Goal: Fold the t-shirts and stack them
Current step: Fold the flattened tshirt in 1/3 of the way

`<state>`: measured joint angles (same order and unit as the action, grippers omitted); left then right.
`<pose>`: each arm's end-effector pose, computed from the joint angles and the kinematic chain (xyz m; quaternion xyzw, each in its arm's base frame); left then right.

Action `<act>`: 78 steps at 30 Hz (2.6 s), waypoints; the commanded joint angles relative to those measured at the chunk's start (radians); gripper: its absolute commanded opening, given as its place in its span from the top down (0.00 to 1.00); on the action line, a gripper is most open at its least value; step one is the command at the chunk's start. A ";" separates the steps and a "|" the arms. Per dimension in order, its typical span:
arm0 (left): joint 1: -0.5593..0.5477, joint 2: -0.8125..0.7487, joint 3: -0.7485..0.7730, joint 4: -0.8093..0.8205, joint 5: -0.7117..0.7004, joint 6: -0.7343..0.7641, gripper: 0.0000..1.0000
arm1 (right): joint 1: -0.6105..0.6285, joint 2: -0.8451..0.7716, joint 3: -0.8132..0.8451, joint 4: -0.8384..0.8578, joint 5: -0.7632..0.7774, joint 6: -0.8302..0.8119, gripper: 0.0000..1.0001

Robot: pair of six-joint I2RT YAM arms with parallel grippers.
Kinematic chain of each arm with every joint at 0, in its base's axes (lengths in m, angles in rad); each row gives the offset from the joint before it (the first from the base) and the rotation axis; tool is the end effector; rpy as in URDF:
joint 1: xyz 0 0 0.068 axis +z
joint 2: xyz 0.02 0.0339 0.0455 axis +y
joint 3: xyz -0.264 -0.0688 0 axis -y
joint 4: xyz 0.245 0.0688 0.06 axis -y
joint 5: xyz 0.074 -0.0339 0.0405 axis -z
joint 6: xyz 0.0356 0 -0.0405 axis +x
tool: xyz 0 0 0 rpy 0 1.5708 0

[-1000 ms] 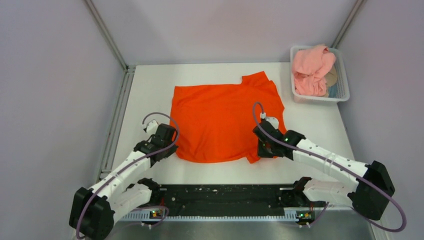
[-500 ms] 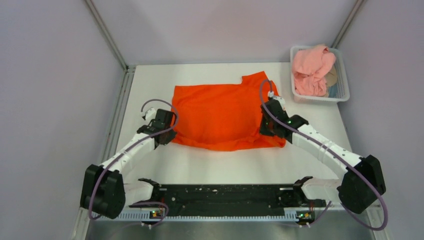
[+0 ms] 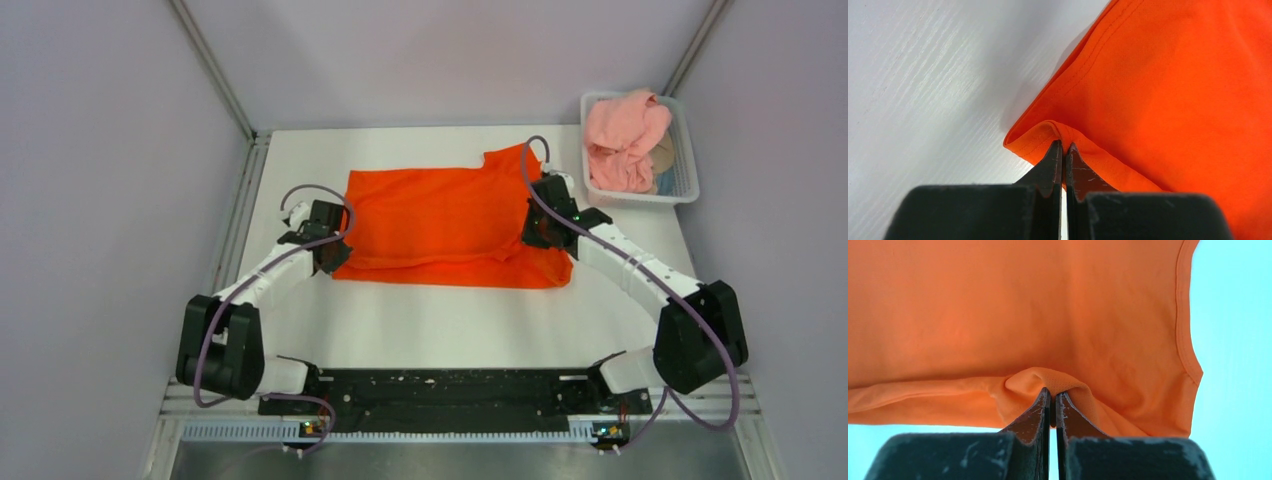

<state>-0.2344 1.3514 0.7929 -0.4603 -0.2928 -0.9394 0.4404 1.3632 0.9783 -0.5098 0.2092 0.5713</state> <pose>0.2541 -0.0501 0.2002 -0.3659 0.8796 -0.0324 0.3022 0.2594 0.1141 0.2506 0.0959 0.9340 0.0737 0.3363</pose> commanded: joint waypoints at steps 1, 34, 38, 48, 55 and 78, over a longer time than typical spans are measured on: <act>0.014 0.026 0.051 0.031 -0.009 0.013 1.00 | -0.039 0.049 0.074 0.067 -0.030 -0.039 1.00; 0.050 0.115 0.148 0.012 -0.055 0.045 0.29 | -0.155 0.479 0.483 0.018 -0.084 -0.283 0.41; 0.050 0.029 0.169 -0.034 -0.084 0.043 0.01 | -0.155 0.353 0.399 0.032 -0.082 -0.275 0.10; 0.046 0.014 0.086 0.196 0.318 0.176 0.01 | -0.155 0.066 -0.068 0.310 -0.368 -0.187 0.01; 0.040 0.220 0.094 0.308 0.462 0.177 0.01 | -0.156 0.195 -0.086 0.277 -0.238 -0.138 0.01; -0.113 -0.200 -0.390 0.047 0.347 -0.044 0.01 | -0.139 -0.187 -0.448 -0.010 -0.233 0.048 0.01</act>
<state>-0.2871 1.2343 0.5041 -0.1261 0.0956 -0.9165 0.2859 1.2499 0.5846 -0.3519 -0.0059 0.5632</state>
